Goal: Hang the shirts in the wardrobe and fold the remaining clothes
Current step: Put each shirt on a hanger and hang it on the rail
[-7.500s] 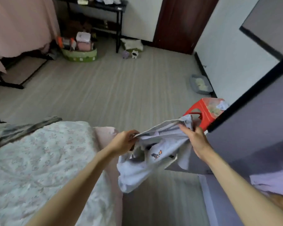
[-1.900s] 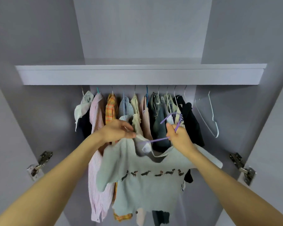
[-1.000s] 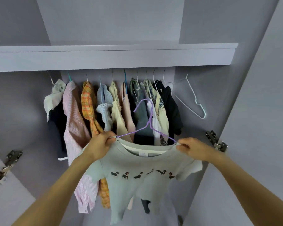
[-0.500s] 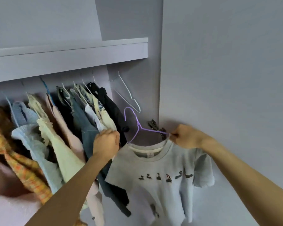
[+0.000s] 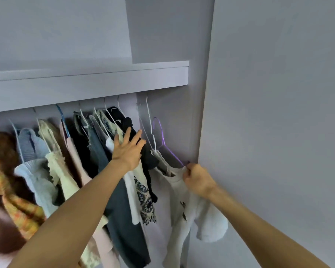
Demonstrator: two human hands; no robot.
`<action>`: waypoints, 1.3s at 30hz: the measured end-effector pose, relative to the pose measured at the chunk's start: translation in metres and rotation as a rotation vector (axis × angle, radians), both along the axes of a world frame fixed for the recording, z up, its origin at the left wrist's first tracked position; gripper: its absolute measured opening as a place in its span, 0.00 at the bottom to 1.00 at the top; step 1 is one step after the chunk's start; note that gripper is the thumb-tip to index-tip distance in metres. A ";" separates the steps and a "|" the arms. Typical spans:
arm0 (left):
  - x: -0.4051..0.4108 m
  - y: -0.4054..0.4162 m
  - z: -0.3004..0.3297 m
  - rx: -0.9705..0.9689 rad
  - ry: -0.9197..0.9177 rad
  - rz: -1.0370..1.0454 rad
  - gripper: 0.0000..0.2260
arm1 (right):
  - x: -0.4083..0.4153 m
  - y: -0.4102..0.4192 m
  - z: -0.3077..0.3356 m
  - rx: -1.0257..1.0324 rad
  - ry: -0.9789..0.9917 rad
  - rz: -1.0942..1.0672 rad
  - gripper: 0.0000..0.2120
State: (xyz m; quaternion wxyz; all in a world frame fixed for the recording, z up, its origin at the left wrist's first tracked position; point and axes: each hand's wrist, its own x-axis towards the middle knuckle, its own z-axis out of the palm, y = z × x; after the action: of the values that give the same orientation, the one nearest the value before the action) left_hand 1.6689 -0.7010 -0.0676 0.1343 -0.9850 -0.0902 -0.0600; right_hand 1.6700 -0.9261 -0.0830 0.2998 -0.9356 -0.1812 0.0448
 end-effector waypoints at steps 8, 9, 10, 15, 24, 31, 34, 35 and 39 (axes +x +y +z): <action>-0.017 0.045 -0.006 0.014 -0.024 -0.072 0.17 | -0.004 0.032 -0.004 -0.113 -0.019 0.187 0.10; -0.019 0.048 -0.007 -0.001 -0.031 -0.076 0.16 | -0.008 0.032 -0.005 -0.116 -0.044 0.179 0.09; -0.020 0.052 -0.008 -0.021 -0.036 -0.079 0.16 | -0.010 0.032 -0.007 -0.127 -0.067 0.167 0.08; -0.023 0.061 -0.012 -0.091 -0.045 -0.101 0.15 | -0.024 0.028 -0.010 -0.209 -0.096 0.166 0.10; -0.030 0.059 -0.008 -0.122 -0.075 -0.136 0.15 | -0.030 0.044 0.016 -0.123 -0.168 0.099 0.08; -0.039 0.065 -0.011 -0.108 -0.117 -0.132 0.16 | -0.002 0.078 0.016 -0.069 -0.324 0.055 0.09; -0.042 0.066 -0.012 -0.133 -0.151 -0.147 0.16 | 0.017 0.092 0.017 -0.030 -0.379 0.049 0.11; -0.042 0.065 -0.011 -0.146 -0.165 -0.157 0.16 | 0.023 0.098 0.020 -0.005 -0.389 0.052 0.11; -0.042 0.064 -0.021 -0.208 -0.222 -0.157 0.15 | 0.048 0.131 0.017 0.103 -0.397 0.068 0.10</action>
State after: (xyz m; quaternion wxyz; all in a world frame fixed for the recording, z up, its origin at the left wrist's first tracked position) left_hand 1.6273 -0.6369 -0.0884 0.0157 -0.9849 -0.0331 -0.1692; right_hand 1.7182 -0.7949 -0.0658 0.3039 -0.9028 -0.2702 -0.1398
